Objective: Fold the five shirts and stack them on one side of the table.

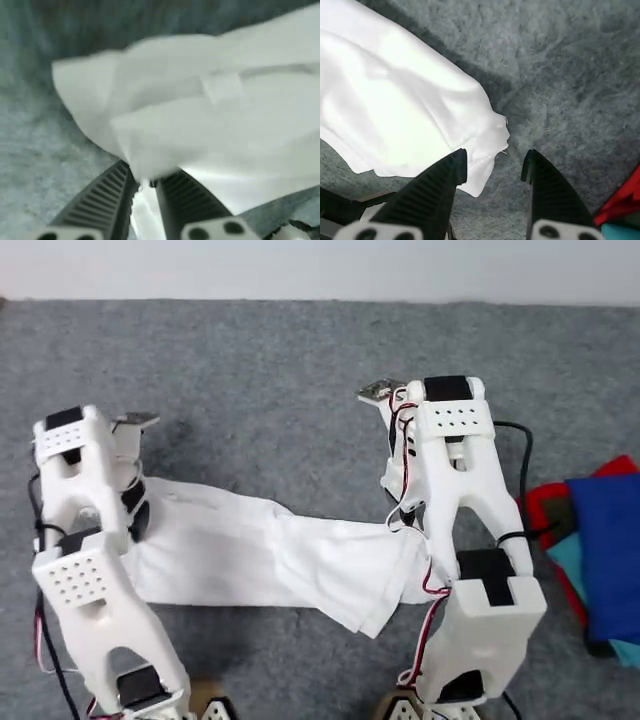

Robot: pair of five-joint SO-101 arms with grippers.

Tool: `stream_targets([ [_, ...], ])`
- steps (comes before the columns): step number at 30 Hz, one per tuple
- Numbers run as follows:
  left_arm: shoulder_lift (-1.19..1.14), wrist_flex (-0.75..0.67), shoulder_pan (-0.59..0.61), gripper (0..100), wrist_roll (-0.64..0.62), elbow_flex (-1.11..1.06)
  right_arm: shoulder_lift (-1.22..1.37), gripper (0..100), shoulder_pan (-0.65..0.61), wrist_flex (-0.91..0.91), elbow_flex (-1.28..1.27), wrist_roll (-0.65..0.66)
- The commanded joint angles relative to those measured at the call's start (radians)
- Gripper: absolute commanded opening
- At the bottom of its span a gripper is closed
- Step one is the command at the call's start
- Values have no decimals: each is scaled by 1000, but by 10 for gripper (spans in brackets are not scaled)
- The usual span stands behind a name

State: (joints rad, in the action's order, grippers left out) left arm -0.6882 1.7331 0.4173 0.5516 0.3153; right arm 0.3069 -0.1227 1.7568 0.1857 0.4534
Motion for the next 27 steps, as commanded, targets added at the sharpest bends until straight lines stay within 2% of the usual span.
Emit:
stream_targets([
  [1,178,26,-55,12,11,-19,-93,198,50,44,6,2],
  [8,477,26,-146,12,14,-252,-220,198,206,44,3,8],
  [13,632,28,-272,12,6,-363,-269,198,309,42,3,8],
  [19,707,28,-539,12,-172,-366,-306,198,447,42,2,28],
  [24,675,28,-827,13,-321,-346,-309,198,541,42,-49,224],
  [27,620,28,-939,13,-365,-246,-309,198,587,42,-133,295],
])
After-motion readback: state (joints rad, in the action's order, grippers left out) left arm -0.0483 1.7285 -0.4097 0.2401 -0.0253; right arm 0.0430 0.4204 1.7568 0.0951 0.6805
